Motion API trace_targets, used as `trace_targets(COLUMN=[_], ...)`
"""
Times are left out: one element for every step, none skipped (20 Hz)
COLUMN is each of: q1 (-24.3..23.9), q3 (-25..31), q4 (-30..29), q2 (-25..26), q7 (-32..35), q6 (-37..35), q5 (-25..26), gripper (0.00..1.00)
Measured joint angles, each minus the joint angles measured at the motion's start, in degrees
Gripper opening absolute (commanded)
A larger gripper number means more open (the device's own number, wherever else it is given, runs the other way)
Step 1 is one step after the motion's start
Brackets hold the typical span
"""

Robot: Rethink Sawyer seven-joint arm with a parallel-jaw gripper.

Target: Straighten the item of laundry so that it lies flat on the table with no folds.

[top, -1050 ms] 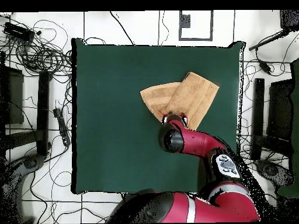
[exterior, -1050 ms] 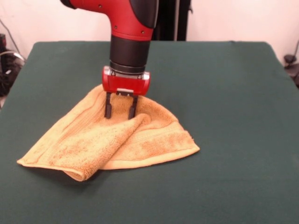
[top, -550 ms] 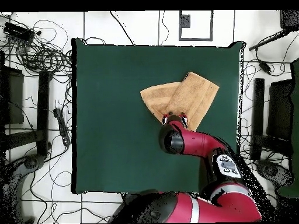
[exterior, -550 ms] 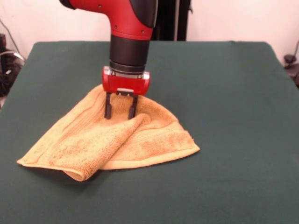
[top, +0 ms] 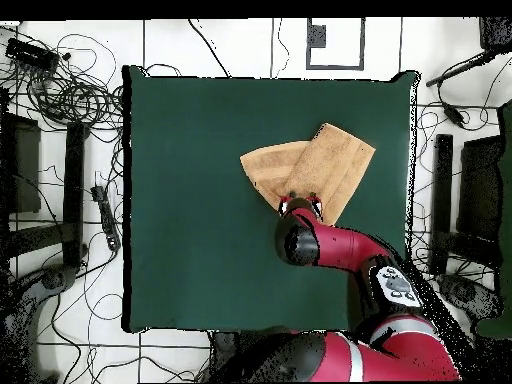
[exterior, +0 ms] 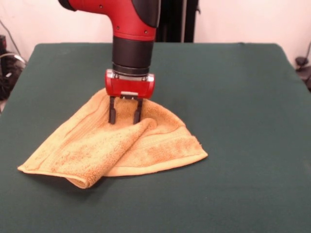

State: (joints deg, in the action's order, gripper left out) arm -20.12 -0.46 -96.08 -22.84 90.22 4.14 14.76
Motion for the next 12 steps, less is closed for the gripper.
trace_targets(q1=[-0.09,-0.18,-0.15,-0.12,-0.09,-0.04,-0.02,0.17,0.35,0.65,0.97,1.29], q3=[0.07,0.15,0.15,0.14,0.13,0.12,0.12,0.00,-0.11,-0.36,-0.63,-0.91], q4=[-0.04,-0.09,-0.09,-0.08,-0.08,-0.08,-0.07,0.02,0.12,0.31,0.46,0.61], q2=[-0.01,-0.04,-0.04,-0.04,-0.04,-0.05,-0.04,0.00,0.05,0.16,0.25,0.34], q7=[0.00,0.00,0.00,0.00,0.00,0.00,0.00,0.00,0.00,0.00,0.00,0.00], q6=[0.00,0.01,0.01,0.00,0.00,0.00,0.00,-0.01,-0.02,-0.02,-0.03,-0.03], q5=[0.00,-0.01,-0.01,0.00,-0.01,-0.01,-0.02,-0.11,-0.19,-0.38,-0.57,-0.75], gripper=[1.00,1.00,1.00,1.00,1.00,1.00,1.00,1.00,1.00,1.00,1.00,1.00])
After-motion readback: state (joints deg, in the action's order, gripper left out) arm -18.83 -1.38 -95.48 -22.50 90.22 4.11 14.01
